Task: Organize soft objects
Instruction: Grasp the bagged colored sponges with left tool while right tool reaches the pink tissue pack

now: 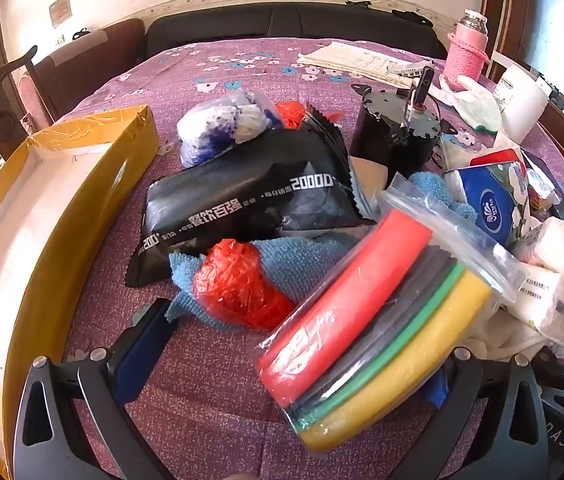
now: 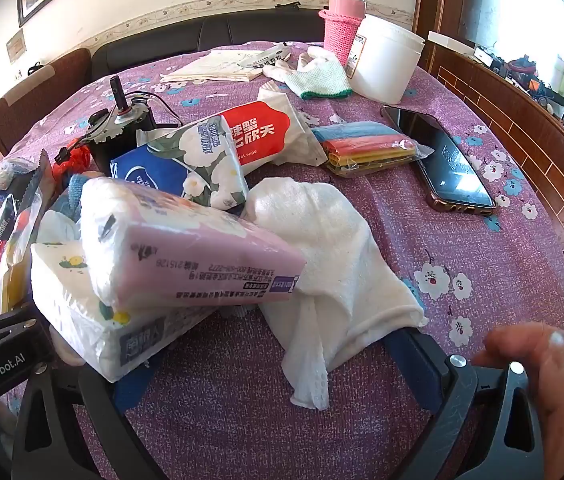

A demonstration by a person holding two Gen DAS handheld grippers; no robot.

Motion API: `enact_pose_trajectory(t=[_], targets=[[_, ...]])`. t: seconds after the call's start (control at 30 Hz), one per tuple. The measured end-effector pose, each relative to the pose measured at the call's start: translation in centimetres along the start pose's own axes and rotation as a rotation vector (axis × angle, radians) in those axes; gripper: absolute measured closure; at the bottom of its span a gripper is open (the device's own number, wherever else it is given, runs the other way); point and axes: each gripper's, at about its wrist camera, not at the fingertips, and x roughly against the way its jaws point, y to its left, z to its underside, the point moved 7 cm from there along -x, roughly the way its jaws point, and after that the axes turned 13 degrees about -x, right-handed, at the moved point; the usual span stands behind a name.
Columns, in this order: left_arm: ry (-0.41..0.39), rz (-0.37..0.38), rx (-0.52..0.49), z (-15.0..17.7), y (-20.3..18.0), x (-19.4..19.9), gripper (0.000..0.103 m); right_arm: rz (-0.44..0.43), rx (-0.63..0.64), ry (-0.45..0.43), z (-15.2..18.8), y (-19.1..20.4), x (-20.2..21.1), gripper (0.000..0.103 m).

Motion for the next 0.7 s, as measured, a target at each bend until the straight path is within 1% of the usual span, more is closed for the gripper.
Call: enact_pose_trajectory(t=[0.13, 0.27, 0.33, 0.37, 0.43, 0.47, 0.53, 0.6, 0.63, 0.67, 0.7], targets=[[0.012, -0.001, -0.018, -0.1, -0.4, 0.0, 0.000, -0.002, -0.002, 0.001, 0.0, 0.0, 0.0, 0.001], [0.011, 0.018, -0.046, 1.0, -0.7, 0.6, 0.000, -0.002, -0.002, 0.000, 0.0, 0.0, 0.0, 0.001], [0.004, 0.010, -0.024, 1.2, -0.2, 0.9, 0.000, -0.002, -0.001, 0.000, 0.0, 0.0, 0.0, 0.001], [0.002, -0.011, -0.028, 1.2, -0.4, 1.1, 0.000, -0.002, -0.002, 0.000, 0.0, 0.0, 0.0, 0.001], [-0.003, -0.024, -0.042, 1.3, -0.1, 1.3, 0.000, -0.005, -0.006, 0.000, 0.0, -0.1, 0.0, 0.001], [0.000, -0.014, -0.042, 1.2, 0.0, 1.2, 0.000, -0.005, -0.006, 0.000, 0.0, -0.1, 0.0, 0.001], [0.018, 0.056, -0.032, 1.2, 0.4, 0.8, 0.000, 0.001, -0.001, -0.001, 0.0, 0.0, 0.0, 0.001], [0.046, 0.076, -0.061, 1.5, 0.5, 1.1, 0.000, 0.000, -0.005, -0.001, 0.3, 0.0, 0.0, 0.001], [0.050, 0.090, -0.046, 1.9, 0.8, 1.6, 0.001, 0.005, -0.001, -0.001, 0.2, 0.1, 0.1, 0.001], [0.035, 0.107, -0.023, 2.1, 1.0, 2.3, 0.001, 0.002, 0.000, 0.004, 0.3, 0.2, 0.2, 0.001], [-0.014, 0.130, 0.019, 2.4, 1.5, 3.6, 0.001, -0.004, 0.006, 0.019, 0.3, 0.2, -0.1, 0.001]])
